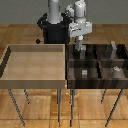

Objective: Place the milk carton into the appropriate compartment.

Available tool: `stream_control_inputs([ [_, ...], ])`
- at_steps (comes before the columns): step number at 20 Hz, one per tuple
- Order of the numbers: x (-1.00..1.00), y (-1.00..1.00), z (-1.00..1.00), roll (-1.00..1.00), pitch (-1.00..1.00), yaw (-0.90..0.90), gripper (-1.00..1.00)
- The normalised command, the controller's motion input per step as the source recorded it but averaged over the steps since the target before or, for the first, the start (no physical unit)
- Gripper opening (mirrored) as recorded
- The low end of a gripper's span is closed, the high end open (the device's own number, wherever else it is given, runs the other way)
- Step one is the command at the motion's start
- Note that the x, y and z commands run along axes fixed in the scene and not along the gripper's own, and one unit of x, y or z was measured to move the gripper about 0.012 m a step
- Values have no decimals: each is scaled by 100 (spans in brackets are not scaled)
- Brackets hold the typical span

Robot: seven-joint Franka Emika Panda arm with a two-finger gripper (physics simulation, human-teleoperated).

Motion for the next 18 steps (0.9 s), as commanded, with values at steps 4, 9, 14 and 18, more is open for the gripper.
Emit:
stream_control_inputs([
  [4, 0, 0, 0, 0, 0, 0, 100],
  [9, 0, 0, 0, 0, 0, 0, 100],
  [14, 0, 0, 0, 0, 0, 0, 100],
  [18, 0, 0, 0, 0, 0, 0, 100],
])
